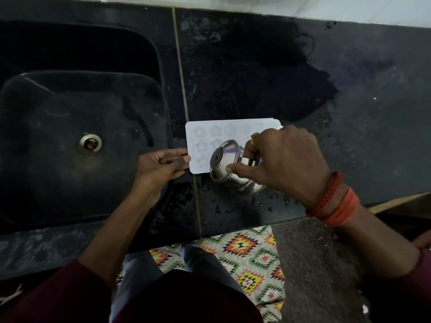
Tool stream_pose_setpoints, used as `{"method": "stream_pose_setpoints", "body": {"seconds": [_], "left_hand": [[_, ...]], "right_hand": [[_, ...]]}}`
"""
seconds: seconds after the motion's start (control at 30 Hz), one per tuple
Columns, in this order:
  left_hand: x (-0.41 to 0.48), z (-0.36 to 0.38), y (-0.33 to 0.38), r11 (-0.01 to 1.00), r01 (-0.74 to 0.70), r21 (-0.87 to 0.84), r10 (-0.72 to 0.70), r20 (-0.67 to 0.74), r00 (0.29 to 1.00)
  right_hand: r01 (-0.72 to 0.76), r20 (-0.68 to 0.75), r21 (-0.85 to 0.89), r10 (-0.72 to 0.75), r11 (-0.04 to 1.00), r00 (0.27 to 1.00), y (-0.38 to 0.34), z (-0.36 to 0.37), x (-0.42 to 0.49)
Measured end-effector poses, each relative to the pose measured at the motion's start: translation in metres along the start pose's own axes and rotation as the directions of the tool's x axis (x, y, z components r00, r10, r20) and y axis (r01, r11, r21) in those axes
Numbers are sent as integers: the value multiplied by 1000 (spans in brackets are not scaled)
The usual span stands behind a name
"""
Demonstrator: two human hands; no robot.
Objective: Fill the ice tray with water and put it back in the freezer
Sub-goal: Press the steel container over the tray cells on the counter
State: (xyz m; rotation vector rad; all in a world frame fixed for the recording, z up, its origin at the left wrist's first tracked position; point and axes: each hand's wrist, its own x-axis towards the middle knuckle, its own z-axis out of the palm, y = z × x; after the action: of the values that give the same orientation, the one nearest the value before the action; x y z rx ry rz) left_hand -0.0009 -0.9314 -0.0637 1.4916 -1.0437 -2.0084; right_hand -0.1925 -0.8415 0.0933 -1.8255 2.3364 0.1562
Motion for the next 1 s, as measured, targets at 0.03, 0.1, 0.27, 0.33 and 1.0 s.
{"method": "stream_pose_setpoints", "body": {"seconds": [0.03,0.1,0.27,0.33,1.0], "left_hand": [[0,0,0,1000,1,-1,-1,2,1000],[0,-1,0,1000,5,5,-5,6,1000],[1,-2,1,1000,14,14,-15,13,1000],[1,-1,1,1000,16,9,-16,10,1000],[1,-1,2,1000,20,19,-20,5,1000]], "right_hand": [[0,2,-4,0,1000,1000,0,0,0],[-1,3,-16,1,1000,1000,-1,0,1],[3,13,-24,-3,1000,1000,0,1,3],[8,15,-21,-8,1000,1000,0,1,3],[26,-25,3,-26,1000,999,2,3,5]]}}
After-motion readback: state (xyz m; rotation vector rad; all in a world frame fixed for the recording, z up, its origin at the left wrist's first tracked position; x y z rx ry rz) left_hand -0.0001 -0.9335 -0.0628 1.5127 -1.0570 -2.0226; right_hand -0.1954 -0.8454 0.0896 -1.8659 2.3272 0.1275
